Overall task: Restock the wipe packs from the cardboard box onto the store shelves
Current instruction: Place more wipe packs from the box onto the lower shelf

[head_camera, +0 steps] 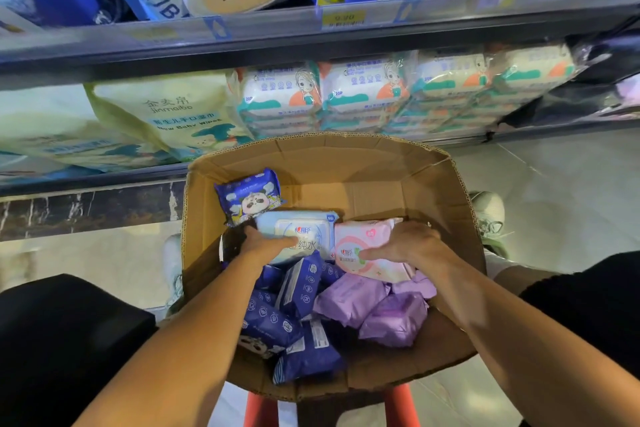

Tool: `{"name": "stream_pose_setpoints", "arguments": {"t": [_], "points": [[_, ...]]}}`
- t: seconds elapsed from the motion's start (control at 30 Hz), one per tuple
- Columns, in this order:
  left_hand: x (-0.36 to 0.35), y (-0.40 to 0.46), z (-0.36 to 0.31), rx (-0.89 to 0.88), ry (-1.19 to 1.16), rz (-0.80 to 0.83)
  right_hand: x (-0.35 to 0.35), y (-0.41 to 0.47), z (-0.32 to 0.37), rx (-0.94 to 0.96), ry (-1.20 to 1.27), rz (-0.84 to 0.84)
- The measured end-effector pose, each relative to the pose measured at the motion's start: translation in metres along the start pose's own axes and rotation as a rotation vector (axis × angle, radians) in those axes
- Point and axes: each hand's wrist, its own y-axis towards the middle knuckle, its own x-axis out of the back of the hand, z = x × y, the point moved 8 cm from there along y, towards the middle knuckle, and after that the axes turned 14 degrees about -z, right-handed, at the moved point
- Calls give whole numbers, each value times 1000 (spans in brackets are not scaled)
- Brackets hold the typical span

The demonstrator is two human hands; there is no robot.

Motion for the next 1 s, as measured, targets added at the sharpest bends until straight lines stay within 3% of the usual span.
{"name": "stream_pose_setpoints", "arguments": {"t": [0.2,0.37,0.53,0.83,1.0], "points": [[5,3,-4,46,89,-40,-24,5,-11,-82,423,-16],[1,-2,-28,-113,370,13,-30,-1,-15,-217,540,-93],[-4,-3,-41,-184,298,11,-40,3,-8,-273,731,-108],[14,-31,-52,-346,297,-123,-25,-10,-1,-258,744,-230],[62,-63,-76,-507,318,-225,20,-40,14,-98,689,-325]]}}
